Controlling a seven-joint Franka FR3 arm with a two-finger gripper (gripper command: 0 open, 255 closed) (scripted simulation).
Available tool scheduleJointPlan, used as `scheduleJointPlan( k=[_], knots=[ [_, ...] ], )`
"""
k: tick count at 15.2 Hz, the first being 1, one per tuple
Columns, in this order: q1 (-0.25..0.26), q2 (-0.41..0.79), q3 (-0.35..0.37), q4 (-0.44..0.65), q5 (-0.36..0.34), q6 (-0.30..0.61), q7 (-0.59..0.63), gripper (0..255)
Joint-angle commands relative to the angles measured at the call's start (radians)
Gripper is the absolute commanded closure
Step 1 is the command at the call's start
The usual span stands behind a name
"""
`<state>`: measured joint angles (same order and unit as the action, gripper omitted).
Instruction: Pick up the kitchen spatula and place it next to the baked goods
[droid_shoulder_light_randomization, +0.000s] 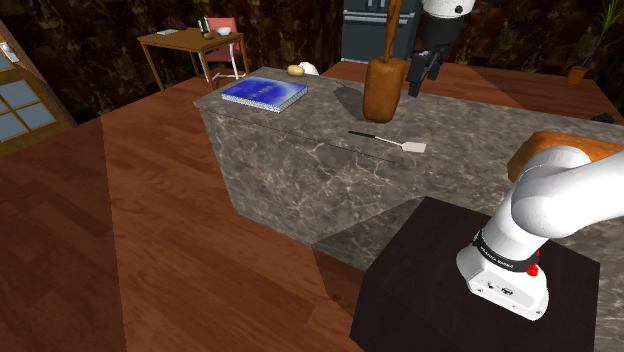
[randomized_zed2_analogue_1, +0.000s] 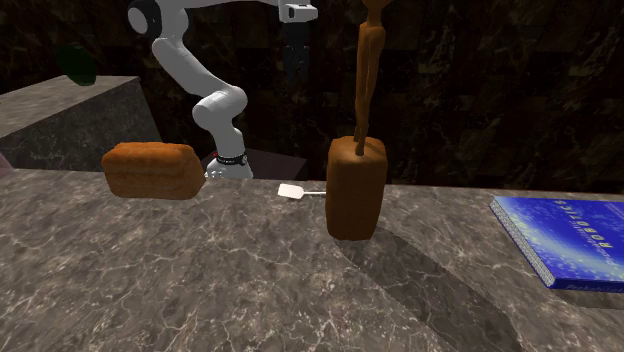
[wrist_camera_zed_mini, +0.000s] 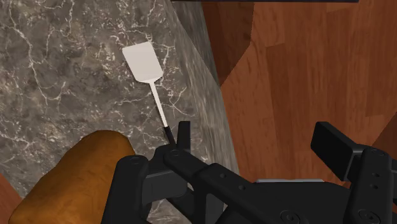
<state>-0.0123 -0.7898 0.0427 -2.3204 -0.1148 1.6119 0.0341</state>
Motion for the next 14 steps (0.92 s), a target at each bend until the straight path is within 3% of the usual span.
scheduleJointPlan(
  k=[1,7,14],
  knots=[
    [0.000,0.000,0.000,0.000,0.000,0.000,0.000,0],
    [-0.006,0.077,-0.117,-0.099,-0.034,0.184,-0.134,0],
    [-0.005,0.246,-0.251,-0.144,-0.047,0.402,-0.300,0]
  ],
)
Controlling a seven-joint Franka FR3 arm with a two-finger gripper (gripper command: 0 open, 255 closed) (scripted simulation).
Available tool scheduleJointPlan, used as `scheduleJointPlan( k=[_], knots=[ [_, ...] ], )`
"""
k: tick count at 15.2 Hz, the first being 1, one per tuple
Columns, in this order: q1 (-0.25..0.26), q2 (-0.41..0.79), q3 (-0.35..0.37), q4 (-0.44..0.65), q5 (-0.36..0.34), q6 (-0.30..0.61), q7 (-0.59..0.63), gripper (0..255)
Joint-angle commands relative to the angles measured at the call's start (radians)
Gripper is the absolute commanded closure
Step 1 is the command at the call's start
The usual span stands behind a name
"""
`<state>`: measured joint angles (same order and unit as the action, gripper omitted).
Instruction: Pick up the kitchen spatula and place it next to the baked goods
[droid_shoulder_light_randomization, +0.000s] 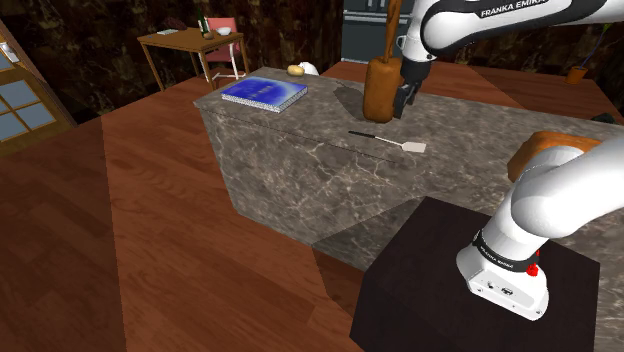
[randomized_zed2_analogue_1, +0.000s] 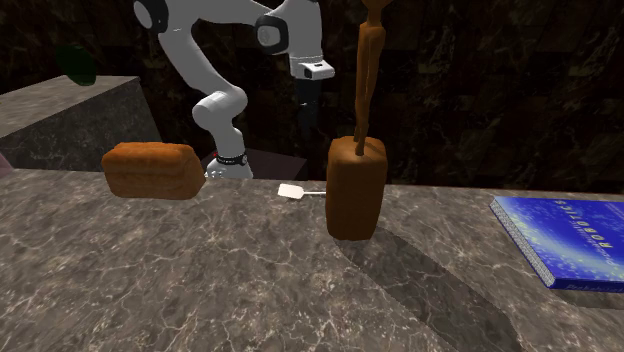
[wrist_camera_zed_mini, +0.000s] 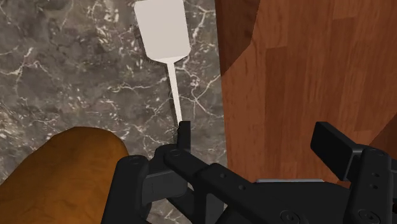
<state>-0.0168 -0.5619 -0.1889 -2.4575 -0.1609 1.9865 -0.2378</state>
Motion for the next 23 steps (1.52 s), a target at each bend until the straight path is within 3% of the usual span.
scheduleJointPlan(
  k=[1,6,11,18,23],
  knots=[
    [0.001,0.049,-0.039,-0.007,0.002,0.058,-0.053,0],
    [0.020,0.223,-0.130,0.016,0.041,0.202,-0.192,0],
    [0.044,0.417,-0.204,0.075,0.138,0.316,-0.357,0],
    [0.049,0.488,-0.210,0.042,0.175,0.415,-0.384,0],
    [0.049,0.494,-0.210,0.039,0.179,0.423,-0.387,0]
  ],
)
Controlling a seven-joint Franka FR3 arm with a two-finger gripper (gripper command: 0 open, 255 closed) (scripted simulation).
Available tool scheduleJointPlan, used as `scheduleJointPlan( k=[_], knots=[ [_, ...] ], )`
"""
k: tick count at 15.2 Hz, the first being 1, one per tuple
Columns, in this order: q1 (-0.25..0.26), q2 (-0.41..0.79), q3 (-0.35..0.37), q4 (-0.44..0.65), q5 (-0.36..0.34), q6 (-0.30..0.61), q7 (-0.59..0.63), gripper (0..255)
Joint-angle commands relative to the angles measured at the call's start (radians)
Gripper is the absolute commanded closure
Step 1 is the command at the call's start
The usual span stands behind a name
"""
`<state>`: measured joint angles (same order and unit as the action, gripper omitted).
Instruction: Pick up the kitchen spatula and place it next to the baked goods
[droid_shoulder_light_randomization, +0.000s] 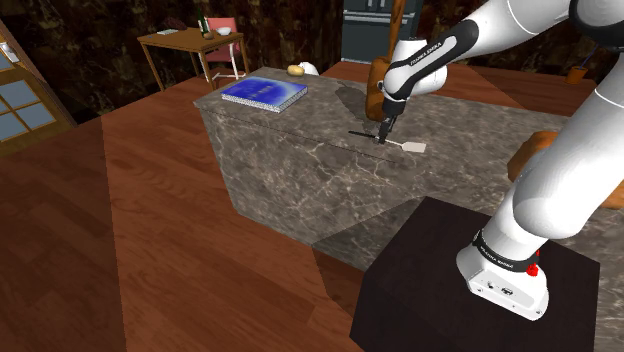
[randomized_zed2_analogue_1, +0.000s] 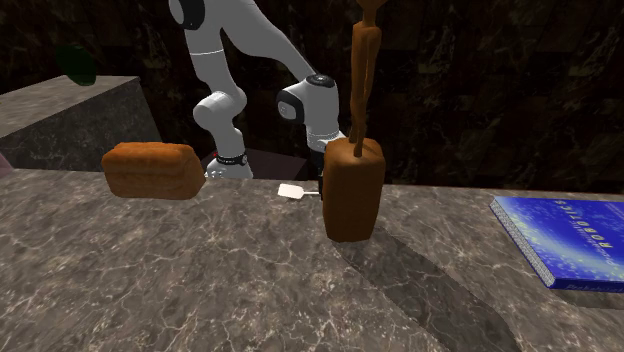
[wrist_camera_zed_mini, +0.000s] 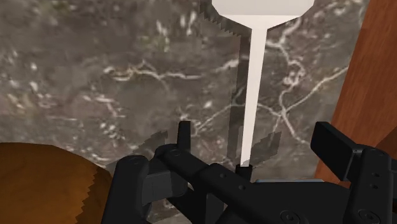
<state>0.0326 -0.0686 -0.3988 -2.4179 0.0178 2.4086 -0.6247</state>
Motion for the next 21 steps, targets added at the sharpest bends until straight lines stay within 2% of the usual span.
scheduleJointPlan(
  k=[1,3,4,13,21],
  knots=[
    [0.000,0.001,0.000,0.000,0.001,0.001,0.000,0],
    [0.000,0.001,0.000,0.000,0.000,0.001,0.000,0],
    [0.000,0.001,0.000,0.000,0.000,0.001,0.000,255],
    [0.000,0.001,0.000,0.000,0.001,0.001,0.000,255],
    [-0.004,-0.073,0.008,0.045,-0.038,-0.112,0.032,255]
  ],
)
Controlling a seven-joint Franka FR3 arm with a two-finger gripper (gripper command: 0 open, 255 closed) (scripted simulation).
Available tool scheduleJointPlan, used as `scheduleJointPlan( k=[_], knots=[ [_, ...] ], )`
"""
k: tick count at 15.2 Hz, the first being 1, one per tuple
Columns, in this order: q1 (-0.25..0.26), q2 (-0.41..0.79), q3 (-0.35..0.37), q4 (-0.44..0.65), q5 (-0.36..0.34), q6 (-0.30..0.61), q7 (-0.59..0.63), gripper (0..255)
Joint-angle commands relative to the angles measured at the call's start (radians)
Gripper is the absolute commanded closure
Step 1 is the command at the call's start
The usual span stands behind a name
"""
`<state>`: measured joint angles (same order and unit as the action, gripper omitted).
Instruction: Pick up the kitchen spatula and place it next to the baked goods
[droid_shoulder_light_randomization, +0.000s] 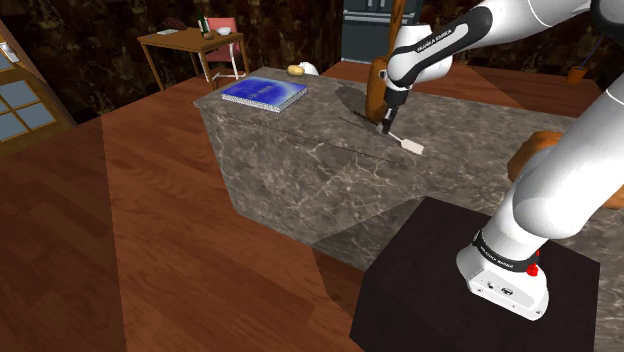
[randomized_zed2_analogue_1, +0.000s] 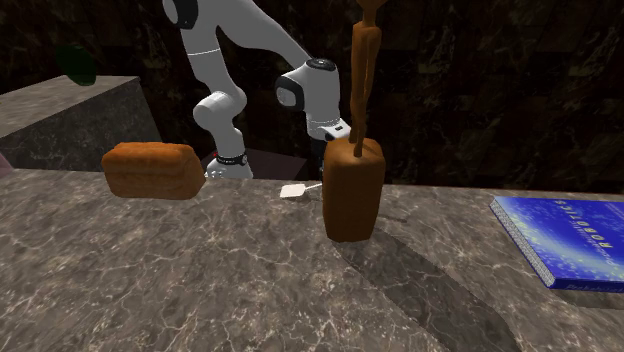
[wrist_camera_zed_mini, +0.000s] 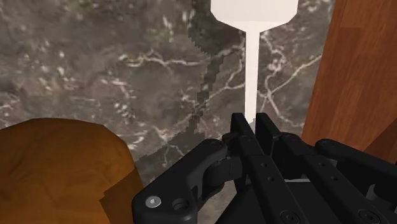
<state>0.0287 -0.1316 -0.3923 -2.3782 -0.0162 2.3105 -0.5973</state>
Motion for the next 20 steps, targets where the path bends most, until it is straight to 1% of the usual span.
scheduleJointPlan(
  k=[1,20],
  knots=[
    [-0.001,-0.018,0.003,0.012,-0.008,-0.028,0.007,255],
    [-0.004,-0.122,0.027,0.178,-0.043,-0.293,0.043,255]
  ],
)
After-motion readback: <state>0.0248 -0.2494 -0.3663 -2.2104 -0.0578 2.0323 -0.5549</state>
